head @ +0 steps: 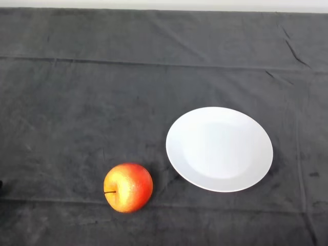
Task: Move the apple to the plate
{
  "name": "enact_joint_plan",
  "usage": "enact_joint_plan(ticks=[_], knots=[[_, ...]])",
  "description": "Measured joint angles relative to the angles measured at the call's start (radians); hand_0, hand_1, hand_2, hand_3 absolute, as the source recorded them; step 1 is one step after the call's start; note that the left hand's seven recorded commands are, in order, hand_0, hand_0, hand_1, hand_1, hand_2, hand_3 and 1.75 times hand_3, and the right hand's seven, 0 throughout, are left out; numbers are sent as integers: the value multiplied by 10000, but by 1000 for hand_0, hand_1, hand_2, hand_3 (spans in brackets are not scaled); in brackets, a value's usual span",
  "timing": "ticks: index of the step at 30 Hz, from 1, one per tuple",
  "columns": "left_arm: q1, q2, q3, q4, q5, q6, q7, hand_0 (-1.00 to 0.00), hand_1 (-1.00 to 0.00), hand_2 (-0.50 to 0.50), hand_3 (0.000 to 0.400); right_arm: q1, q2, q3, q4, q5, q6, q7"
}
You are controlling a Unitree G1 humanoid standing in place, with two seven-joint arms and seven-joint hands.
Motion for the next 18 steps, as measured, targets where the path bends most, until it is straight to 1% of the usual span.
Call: enact_joint_plan(ticks=[10,13,14,16,18], knots=[[1,4,-3,-14,125,-1,23,0,0,0,0,0,0,0,0,-1,0,0],[2,3,-13,-54,197,-2,111,0,0,0,0,0,0,0,0,-1,0,0],[-11,16,-29,-140,218,0,154,0,0,0,0,1,0,-2,1,-1,0,3],[-31,75,-74,-670,396,78,359,0,0,0,0,0,-1,-1,4,-3,-1,4],[-63,126,-141,-1279,582,416,632,0,0,0,0,0,-1,-1,5,-3,0,5]])
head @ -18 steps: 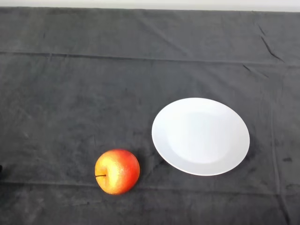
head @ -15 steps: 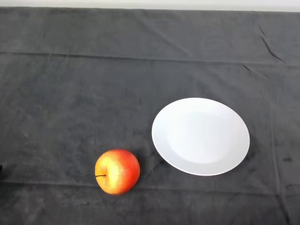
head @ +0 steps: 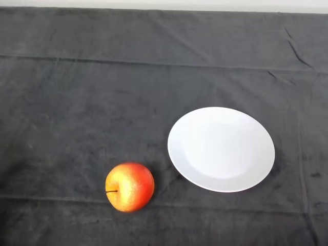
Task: Move the apple to the plate
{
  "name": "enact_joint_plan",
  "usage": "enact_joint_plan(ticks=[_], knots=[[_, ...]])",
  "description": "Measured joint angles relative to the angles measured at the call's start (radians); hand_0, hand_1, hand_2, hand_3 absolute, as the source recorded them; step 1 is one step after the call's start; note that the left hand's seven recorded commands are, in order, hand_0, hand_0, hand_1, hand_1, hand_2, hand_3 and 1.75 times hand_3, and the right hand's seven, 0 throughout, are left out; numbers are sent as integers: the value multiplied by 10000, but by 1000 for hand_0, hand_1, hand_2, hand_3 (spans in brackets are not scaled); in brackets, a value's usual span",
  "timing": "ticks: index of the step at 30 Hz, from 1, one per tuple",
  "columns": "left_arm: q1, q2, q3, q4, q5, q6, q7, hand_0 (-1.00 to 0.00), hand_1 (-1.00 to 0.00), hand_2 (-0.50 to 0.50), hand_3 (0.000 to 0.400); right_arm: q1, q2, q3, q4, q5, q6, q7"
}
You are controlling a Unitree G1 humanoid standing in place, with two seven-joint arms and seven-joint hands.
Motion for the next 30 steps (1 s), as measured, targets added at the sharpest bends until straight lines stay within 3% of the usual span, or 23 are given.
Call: enact_joint_plan(ticks=[6,16,18,20,23,30], knots=[[126,62,-152,-1524,260,645,553,0,0,0,0,-3,-2,-7,0,-1,1,12],[166,46,-1019,-5341,1154,2102,1334,0,0,0,0,-2,-6,-6,0,-2,3,15],[383,23,-1229,-6240,1324,2495,1466,0,0,0,0,-2,-6,-5,0,-2,3,15],[1197,25,-1221,-6990,1343,2583,1499,0,0,0,0,-77,17,30,-1,-3,13,14],[2054,-10,-1221,-6795,1057,1995,1020,0,0,0,0,74,-44,-29,-1,-4,4,12],[2399,60,-1038,-4499,374,1940,-148,0,0,0,0,73,-42,-25,-1,-4,5,12]])
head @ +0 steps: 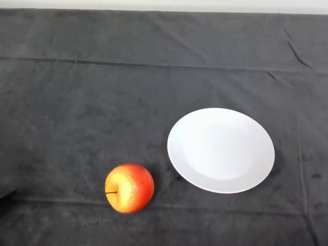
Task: Move the apple to the plate
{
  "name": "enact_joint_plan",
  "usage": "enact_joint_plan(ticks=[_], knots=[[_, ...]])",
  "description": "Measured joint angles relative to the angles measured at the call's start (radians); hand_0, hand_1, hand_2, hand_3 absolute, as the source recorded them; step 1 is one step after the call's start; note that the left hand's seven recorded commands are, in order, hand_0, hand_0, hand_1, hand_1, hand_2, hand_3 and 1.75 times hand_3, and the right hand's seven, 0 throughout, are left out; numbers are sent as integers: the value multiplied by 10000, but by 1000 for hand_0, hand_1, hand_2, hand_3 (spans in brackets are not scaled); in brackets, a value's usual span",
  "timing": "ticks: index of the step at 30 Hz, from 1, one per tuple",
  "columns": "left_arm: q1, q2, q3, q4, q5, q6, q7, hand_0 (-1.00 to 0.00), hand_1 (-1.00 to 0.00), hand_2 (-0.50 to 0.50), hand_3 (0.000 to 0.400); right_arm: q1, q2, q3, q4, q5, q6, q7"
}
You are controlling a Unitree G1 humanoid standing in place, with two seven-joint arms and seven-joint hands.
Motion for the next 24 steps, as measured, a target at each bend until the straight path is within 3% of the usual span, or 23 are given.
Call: enact_joint_plan(ticks=[7,8,10,14,20,24], knots=[[-210,558,-85,1927,-155,750,-1148,0,0,0,0,34,-30,-22,0,0,-5,-4],[-430,472,-113,1984,-116,876,-1041,0,0,0,0,55,-50,-38,0,0,-10,-9],[-684,390,-342,1782,184,1202,-601,0,0,0,0,-29,5,11,0,1,0,-8],[-755,360,-528,543,418,1652,-169,0,0,0,0,-28,4,10,0,2,0,-9],[-708,207,-927,-2425,418,1945,-185,0,0,0,0,-28,4,10,0,1,0,-9],[-500,176,-947,-3711,450,2198,-136,0,0,0,0,-28,4,11,0,1,0,-10]])
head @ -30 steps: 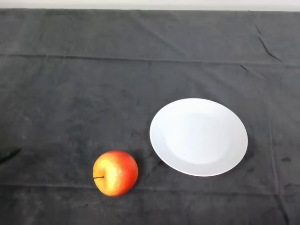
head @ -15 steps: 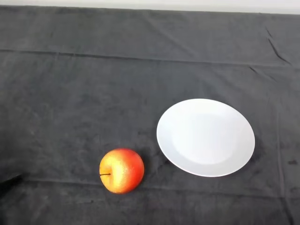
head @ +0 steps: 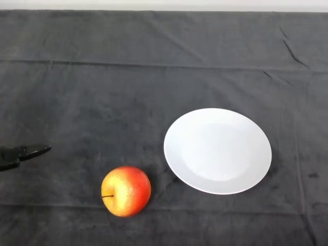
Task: Move the apple to the plate
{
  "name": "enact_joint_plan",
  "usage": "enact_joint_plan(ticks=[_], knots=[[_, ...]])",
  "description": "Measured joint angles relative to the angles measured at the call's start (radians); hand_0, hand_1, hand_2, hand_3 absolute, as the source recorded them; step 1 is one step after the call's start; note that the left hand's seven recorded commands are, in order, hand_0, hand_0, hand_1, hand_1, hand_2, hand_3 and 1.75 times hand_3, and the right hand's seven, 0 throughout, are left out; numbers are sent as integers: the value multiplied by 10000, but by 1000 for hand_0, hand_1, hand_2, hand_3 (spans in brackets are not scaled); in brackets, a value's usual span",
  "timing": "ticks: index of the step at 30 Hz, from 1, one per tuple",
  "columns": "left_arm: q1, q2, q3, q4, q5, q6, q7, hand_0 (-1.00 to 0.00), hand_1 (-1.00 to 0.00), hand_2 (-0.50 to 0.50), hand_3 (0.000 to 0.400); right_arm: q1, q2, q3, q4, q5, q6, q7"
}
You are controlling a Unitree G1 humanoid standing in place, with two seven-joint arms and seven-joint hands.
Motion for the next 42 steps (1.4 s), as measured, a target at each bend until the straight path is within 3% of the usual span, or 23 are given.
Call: enact_joint_plan(ticks=[9,20,33,42], knots=[[503,-6,-68,-928,568,571,385,0,0,0,0,2,-1,-4,0,0,0,-4],[492,-128,-986,-1453,1149,1142,533,0,0,0,0,2,0,-3,0,0,0,-8],[274,-147,-2063,-1834,1621,2313,87,0,0,0,0,2,0,-2,-1,0,0,-18],[-71,-147,-2481,-2570,1941,2517,-399,0,0,0,0,2,0,-2,-2,0,0,-19]])
